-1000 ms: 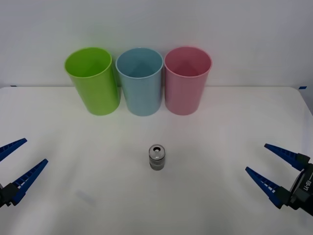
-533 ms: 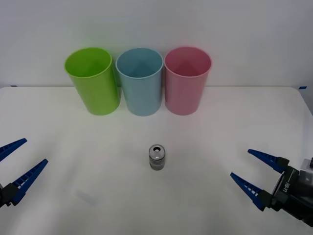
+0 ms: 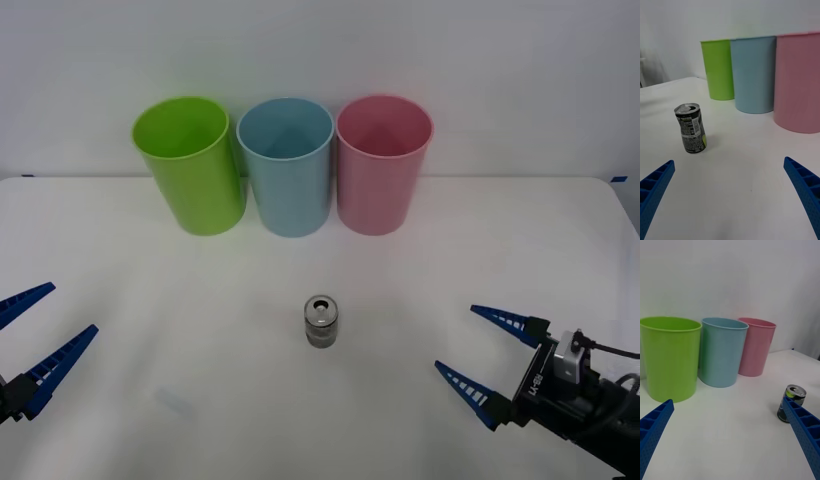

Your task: Grasp the object on the table and drop it into the matching bin: aluminum can to the light blue bin, PET bottle to the pink bin.

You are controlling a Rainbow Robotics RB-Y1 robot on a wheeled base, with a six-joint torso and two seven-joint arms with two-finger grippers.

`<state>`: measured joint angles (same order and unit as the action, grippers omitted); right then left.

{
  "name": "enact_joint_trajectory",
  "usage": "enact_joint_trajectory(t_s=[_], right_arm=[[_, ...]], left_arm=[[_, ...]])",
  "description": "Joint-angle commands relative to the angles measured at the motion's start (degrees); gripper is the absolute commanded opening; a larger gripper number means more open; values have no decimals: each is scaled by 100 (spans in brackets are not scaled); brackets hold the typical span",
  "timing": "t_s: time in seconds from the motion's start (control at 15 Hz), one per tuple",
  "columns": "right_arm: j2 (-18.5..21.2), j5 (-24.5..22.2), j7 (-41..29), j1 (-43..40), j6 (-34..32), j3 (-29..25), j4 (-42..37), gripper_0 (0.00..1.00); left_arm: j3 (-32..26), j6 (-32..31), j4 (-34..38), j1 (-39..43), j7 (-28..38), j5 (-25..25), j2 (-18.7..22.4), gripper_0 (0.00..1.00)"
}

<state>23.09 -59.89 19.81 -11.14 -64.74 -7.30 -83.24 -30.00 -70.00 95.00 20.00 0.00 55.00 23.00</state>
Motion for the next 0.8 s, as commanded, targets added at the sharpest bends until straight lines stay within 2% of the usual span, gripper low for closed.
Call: enact_joint_trajectory(t_s=[0.07, 0.8], right_arm=[[-51, 4, 75, 104, 190, 317, 62, 100], [-411, 4, 453, 385, 1579, 1538, 62, 100]], left_arm=[[0, 0, 0, 0, 0, 0, 0, 100], [0, 0, 0, 0, 0, 0, 0, 100]])
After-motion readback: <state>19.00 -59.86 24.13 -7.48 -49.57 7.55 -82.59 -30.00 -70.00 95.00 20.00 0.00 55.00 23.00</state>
